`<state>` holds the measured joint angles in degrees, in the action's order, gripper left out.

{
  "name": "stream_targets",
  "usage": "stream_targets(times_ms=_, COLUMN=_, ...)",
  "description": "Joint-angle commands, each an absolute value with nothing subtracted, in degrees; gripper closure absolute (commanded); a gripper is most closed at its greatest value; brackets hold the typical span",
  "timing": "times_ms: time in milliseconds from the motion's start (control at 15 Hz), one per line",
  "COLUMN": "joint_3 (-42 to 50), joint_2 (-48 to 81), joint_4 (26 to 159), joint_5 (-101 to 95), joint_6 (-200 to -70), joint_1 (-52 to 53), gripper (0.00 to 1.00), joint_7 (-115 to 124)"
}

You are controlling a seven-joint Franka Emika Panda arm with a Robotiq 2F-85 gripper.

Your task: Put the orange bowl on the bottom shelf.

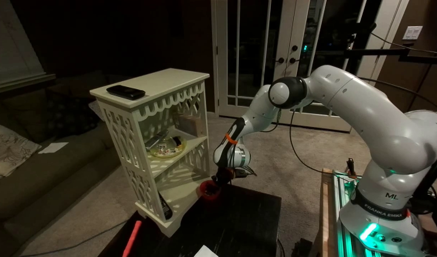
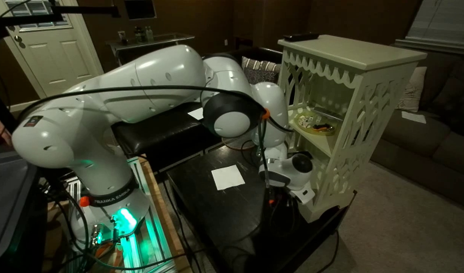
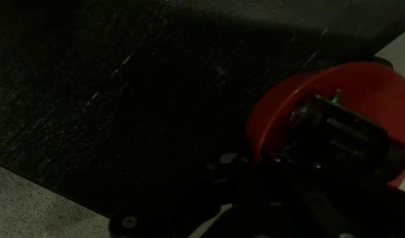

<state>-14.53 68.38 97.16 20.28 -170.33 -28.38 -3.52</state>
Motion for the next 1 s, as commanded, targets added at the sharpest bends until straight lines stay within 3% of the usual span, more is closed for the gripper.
stream_targets(times_ms=0, joint_3=-16.79, joint_2=68.25, joint_4=100.03, joint_5=23.58, joint_6=-179.09, joint_1=-27.62, gripper=0.99, joint_7=1.87)
stream_targets(times_ms=267, joint_3=-14.73, joint_2=69.58, joint_4=98.56, joint_5=24.07, joint_6=-184.26, joint_1=-22.68, gripper=0.99, joint_7=10.7)
stream_targets(times_ms=933, joint_3=-5.05, joint_2=70.73, joint_4=90.18, joint_5=29.84, joint_6=-179.86, joint_1=-8.46, gripper=0.99, joint_7=29.48)
